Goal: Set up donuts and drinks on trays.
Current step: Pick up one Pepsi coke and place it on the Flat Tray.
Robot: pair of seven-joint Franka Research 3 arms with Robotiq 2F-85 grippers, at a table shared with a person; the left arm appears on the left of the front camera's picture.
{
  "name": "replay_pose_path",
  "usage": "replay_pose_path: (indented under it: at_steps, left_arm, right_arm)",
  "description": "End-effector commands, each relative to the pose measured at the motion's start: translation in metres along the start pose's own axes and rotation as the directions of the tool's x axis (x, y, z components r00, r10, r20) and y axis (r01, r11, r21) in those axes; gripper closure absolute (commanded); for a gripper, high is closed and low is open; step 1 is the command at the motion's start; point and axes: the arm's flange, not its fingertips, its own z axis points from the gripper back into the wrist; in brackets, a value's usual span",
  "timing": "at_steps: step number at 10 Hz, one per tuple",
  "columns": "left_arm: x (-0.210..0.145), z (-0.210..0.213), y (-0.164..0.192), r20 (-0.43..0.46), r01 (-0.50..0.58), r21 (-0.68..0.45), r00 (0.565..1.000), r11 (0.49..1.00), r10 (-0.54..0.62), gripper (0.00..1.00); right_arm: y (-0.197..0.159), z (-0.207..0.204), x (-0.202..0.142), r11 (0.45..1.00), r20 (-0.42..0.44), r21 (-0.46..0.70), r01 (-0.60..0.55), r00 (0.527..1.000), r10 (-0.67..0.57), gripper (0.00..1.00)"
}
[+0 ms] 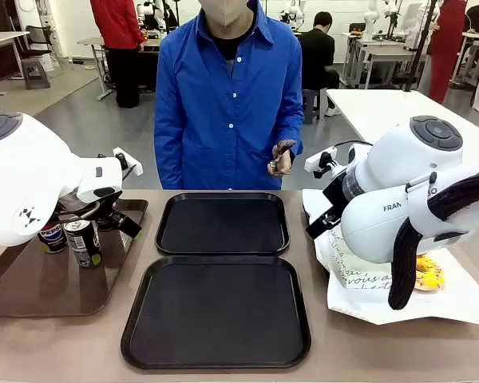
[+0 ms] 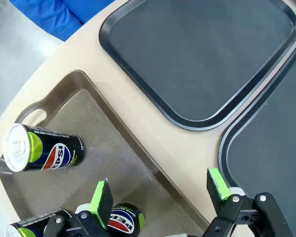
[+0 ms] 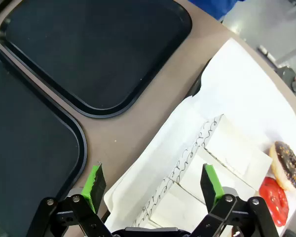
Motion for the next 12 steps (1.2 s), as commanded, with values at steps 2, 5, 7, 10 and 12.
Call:
replay_pose_path:
  at_steps: [2,5,7,10,12]
  left_arm:
    - [0.0,0.0,-0.0001,0.0,0.0,0.0,1.0,1.0,0.0,0.0]
    - [0.0,0.0,-0.0001,0.0,0.0,0.0,1.0,1.0,0.0,0.0]
    - [0.0,0.0,-0.0001,0.0,0.0,0.0,1.0,1.0,0.0,0.0]
    - [0.0,0.0,-0.0001,0.0,0.0,0.0,1.0,1.0,0.0,0.0]
    - [0.0,0.0,-0.0001,0.0,0.0,0.0,1.0,1.0,0.0,0.0]
  right_arm:
    - [0.0,0.0,0.0,1.0,0.0,0.0,0.0,1.0,0.0,0.0]
    - [0.0,0.0,0.0,1.0,0.0,0.0,0.0,1.0,0.0,0.0]
    - [0.0,0.0,0.0,1.0,0.0,0.0,0.0,1.0,0.0,0.0]
    - [0.0,0.0,0.0,1.0,0.0,0.0,0.0,1.0,0.0,0.0]
    - [0.0,0.0,0.0,1.0,0.0,0.0,0.0,1.0,0.0,0.0]
